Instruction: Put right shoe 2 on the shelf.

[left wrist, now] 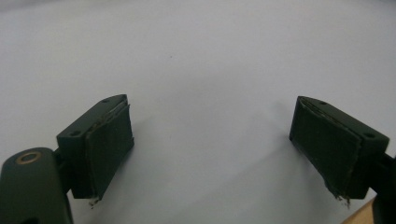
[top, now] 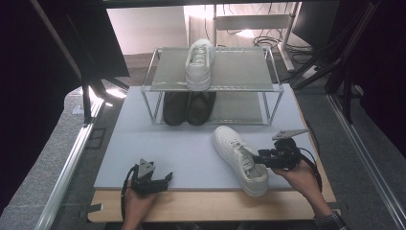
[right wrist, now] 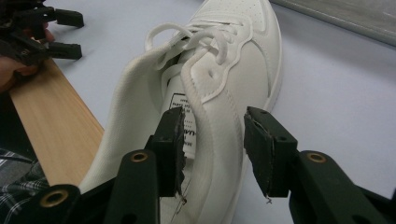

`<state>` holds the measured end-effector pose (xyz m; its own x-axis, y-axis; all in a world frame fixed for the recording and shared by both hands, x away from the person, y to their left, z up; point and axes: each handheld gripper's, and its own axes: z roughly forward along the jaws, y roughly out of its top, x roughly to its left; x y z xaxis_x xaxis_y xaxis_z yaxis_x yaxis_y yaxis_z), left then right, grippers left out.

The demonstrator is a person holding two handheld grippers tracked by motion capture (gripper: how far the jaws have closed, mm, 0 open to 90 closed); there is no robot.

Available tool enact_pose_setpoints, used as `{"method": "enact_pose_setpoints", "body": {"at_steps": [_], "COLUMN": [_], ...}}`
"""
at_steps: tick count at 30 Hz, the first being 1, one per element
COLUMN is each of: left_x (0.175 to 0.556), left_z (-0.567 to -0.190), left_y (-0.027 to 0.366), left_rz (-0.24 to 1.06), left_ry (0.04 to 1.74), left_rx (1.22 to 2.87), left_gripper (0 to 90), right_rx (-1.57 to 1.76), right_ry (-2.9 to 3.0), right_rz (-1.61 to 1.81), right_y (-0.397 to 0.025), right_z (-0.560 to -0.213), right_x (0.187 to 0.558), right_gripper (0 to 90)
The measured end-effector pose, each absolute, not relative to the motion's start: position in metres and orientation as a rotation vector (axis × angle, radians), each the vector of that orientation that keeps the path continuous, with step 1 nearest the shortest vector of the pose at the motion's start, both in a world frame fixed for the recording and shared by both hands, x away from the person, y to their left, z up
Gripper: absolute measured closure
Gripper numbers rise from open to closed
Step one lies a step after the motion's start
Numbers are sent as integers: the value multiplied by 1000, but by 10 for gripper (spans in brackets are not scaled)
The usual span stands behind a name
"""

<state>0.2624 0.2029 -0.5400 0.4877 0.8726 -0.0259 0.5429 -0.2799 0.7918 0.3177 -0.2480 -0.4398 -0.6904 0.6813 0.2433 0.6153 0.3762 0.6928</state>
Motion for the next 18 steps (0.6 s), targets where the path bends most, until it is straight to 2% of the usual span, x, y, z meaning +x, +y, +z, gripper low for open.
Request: {"method": "enact_pose_setpoints", "body": {"at_steps": [8,13,18], "left_x": [262,262,262], "left_z": [-540,-540,-540], "left_y": [203,203,203], "left_rz": [543,543,543], "left_ry": [1168,1168,1168], "left_rx": [1965,1964,1965], "left_gripper": [127,127,127], "right_rx": [1211,1223,1288], "right_ry": [2548,2551,2556], "right_rz": [1192,1160,1204], "right_y": [-239,-239,-241], "right_z": [-444,-440,-441], "right_x": [328,327,330], "right_gripper": [604,711,765]}}
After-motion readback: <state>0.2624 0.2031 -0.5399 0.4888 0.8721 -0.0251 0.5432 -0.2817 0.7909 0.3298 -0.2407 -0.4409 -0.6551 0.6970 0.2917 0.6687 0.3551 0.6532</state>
